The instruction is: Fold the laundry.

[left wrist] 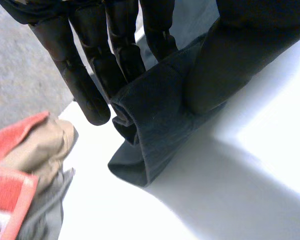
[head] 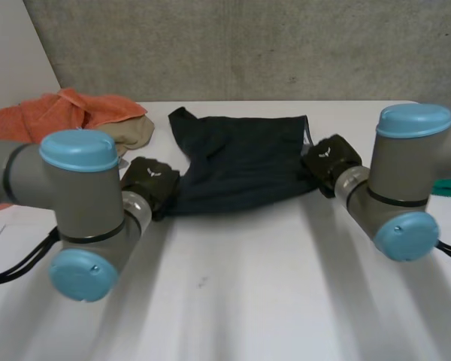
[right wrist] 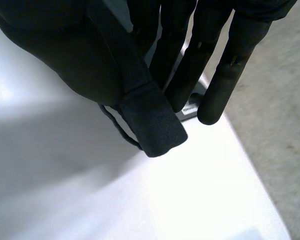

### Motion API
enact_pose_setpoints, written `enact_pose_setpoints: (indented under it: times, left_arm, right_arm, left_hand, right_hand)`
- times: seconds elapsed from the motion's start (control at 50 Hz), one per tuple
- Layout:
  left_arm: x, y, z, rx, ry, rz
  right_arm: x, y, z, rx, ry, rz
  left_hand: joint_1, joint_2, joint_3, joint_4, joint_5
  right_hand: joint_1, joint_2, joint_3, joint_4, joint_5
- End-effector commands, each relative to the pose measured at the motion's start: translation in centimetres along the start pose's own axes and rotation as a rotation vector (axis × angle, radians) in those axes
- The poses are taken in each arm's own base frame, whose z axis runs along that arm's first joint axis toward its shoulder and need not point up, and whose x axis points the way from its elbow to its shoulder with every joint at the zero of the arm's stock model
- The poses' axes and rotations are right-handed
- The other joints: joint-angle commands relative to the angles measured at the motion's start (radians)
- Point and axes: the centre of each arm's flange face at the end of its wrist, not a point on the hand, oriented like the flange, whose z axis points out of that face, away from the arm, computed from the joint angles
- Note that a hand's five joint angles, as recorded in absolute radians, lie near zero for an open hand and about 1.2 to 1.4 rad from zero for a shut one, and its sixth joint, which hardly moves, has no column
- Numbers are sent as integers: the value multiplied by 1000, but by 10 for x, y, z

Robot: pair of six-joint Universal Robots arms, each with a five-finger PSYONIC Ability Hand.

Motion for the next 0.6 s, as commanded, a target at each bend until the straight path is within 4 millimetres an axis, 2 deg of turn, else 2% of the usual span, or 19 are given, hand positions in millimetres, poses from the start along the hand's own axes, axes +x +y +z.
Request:
enact_pose_setpoints:
  times: [0.02,0.12,0.14,0.22,0.26,0.36,0.38,0.42,0.44,0.5,0.6]
  left_arm:
    - [-9,-7,-50,-62,26,20]
    - [0,6,-89,-157,108,90]
    - [8,10,-106,-203,166,143]
    - [28,19,-143,-270,318,248]
    - [32,18,-148,-258,345,257]
    - [27,9,-129,-159,277,218]
    - [21,5,-120,-125,239,203]
    - [16,2,-111,-91,203,192]
    - [13,-2,-106,-69,183,187]
    - [7,-20,-88,39,131,185]
    - [8,-46,-42,232,162,190]
  right_arm:
    - [-9,10,-47,-155,-143,-62]
    - [-14,14,-86,-249,-235,-105]
    - [-16,15,-101,-274,-268,-128]
    - [-21,21,-128,-295,-320,-200]
    - [-22,26,-134,-307,-330,-216]
    - [-31,37,-136,-316,-341,-227]
    - [-32,38,-134,-304,-325,-228]
    - [-34,39,-131,-285,-305,-230]
    - [-35,38,-130,-275,-298,-233]
    - [-35,38,-125,-245,-265,-236]
    - [-35,37,-122,-220,-239,-238]
  left_hand:
    - [262,196,201,193,227]
    - [262,196,201,193,227]
    - [262,196,201,193,227]
    - [262,196,201,193,227]
    - [262,196,201,193,227]
    - [262,196,201,193,227]
    - [-145,-211,-206,-213,-180]
    - [-543,-609,-604,-612,-578]
    - [-632,-698,-693,-701,-667]
    - [-671,-737,-732,-740,-706]
    - [-636,-702,-697,-705,-671]
  right_hand:
    - [288,215,205,198,209]
    - [288,215,205,198,209]
    - [288,215,205,198,209]
    - [288,215,205,198,209]
    - [288,215,205,198,209]
    - [288,215,205,198,209]
    - [288,215,205,198,209]
    - [288,215,205,198,209]
    - [288,215,205,198,209]
    - [288,215,205,198,209]
    - [288,215,205,198,209]
